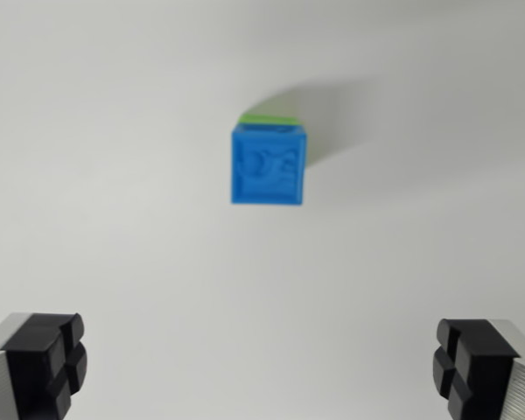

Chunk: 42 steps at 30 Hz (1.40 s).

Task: Stack cube

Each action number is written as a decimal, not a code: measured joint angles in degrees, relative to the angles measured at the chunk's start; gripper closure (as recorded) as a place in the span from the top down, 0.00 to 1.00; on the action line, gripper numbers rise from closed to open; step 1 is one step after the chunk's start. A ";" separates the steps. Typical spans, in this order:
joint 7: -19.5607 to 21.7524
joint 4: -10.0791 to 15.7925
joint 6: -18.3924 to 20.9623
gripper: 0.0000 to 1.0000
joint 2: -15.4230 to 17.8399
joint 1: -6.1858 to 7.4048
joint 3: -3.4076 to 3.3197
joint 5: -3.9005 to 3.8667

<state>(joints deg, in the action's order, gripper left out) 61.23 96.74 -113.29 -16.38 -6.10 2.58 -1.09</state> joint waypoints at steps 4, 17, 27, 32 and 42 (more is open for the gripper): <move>-0.02 -1.16 1.43 1.00 0.30 0.00 0.01 0.01; -0.07 -3.67 4.52 1.00 0.87 0.00 0.02 0.04; -0.07 -3.92 4.89 1.00 0.90 0.00 0.02 0.04; -0.07 -3.92 4.89 1.00 0.90 0.00 0.02 0.04; -0.07 -3.92 4.89 1.00 0.90 0.00 0.02 0.04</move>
<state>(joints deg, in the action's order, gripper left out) 61.16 92.83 -108.41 -15.48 -6.10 2.60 -1.05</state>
